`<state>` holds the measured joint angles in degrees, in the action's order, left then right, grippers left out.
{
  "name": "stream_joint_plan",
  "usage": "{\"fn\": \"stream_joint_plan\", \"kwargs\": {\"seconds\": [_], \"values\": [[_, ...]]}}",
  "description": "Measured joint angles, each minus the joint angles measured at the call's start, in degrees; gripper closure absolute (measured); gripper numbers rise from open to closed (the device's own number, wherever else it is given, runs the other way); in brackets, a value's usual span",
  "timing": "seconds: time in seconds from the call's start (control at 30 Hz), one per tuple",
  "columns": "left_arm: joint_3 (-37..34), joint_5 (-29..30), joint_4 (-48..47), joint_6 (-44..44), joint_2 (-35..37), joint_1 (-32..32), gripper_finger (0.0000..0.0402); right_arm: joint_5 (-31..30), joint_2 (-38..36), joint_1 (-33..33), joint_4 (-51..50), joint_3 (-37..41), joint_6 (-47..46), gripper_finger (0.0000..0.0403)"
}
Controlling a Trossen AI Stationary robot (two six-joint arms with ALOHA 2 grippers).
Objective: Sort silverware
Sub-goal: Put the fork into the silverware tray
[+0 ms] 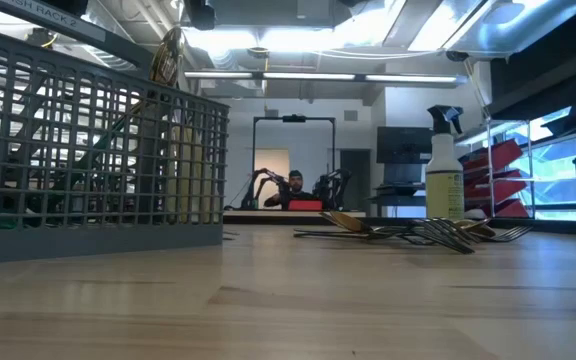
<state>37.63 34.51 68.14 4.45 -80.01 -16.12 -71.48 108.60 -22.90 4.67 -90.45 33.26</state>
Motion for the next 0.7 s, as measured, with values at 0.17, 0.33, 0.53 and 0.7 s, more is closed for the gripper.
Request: {"fn": "stream_joint_plan", "kwargs": {"seconds": [0.17,0.33,0.53,0.7], "values": [[0.00,0.01,0.00,0.00,-0.02,0.02,0.0330,-0.02,0.00,-0.17,-0.03,0.00,-0.01,0.0402],[0.00,-0.27,0.17,-0.50,0.00,-0.04,0.0330,-0.04,-0.04,-1.45,-0.20,0.00,0.01,0.0395],[-0.02,1.12,0.55,-0.82,-0.02,0.10,0.0330,-0.13,-0.22,-3.32,-0.42,-0.07,0.01,0.0360],[-0.02,0.95,0.78,-0.83,-0.02,0.09,0.0329,-0.16,-0.22,-4.18,-0.50,-0.07,0.01,0.0298]]}}
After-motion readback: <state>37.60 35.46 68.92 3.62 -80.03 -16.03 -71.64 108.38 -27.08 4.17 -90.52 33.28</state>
